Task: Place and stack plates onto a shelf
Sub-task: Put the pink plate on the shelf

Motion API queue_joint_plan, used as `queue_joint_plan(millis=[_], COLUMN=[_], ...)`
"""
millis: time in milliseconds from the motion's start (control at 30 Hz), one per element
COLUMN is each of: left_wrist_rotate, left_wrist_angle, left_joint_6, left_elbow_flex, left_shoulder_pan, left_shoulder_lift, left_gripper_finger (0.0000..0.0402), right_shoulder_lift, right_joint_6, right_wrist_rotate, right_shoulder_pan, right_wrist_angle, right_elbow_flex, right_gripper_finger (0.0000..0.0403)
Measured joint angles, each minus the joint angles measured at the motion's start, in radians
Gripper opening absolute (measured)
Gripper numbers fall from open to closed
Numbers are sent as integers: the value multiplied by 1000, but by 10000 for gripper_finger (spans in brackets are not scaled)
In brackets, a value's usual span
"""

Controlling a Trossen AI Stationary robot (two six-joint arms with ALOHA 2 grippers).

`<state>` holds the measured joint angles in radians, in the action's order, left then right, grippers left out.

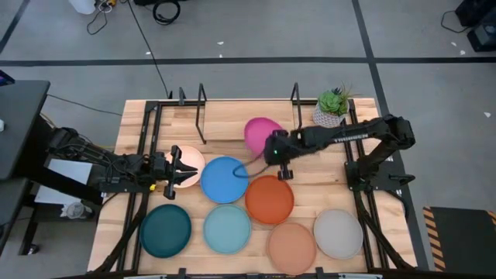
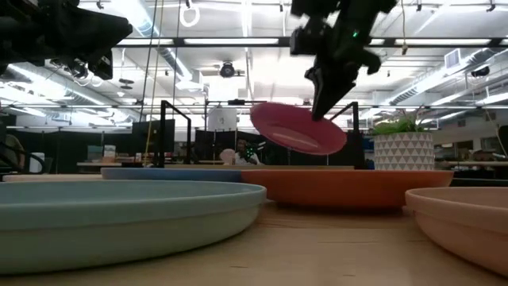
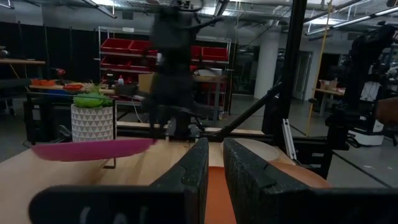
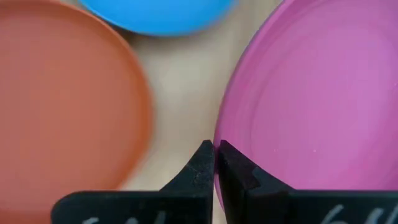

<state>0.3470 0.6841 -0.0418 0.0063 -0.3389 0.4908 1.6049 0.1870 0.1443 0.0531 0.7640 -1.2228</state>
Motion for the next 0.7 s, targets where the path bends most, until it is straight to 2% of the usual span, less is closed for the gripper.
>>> queue_joint_plan(millis=[300, 533, 700], left_wrist_rotate=[0, 0, 0], left_wrist_angle=[-1, -2, -3], left_joint_6=[-75, -79, -79], left_elbow_flex=[0, 0, 0], left_shoulder_pan=[0, 0, 0], left_shoulder_lift=[0, 0, 0], left_gripper_finger=[55, 55, 55], right_shoulder_lift=[173, 260, 277], right_joint_6=[104, 105, 105], right_wrist_rotate=[67, 76, 78], right_shoulder_pan=[99, 168, 204], right_wrist_angle=[209, 230, 229], right_elbow_flex=[-200, -219, -219], right_gripper_finger=[14, 14, 14])
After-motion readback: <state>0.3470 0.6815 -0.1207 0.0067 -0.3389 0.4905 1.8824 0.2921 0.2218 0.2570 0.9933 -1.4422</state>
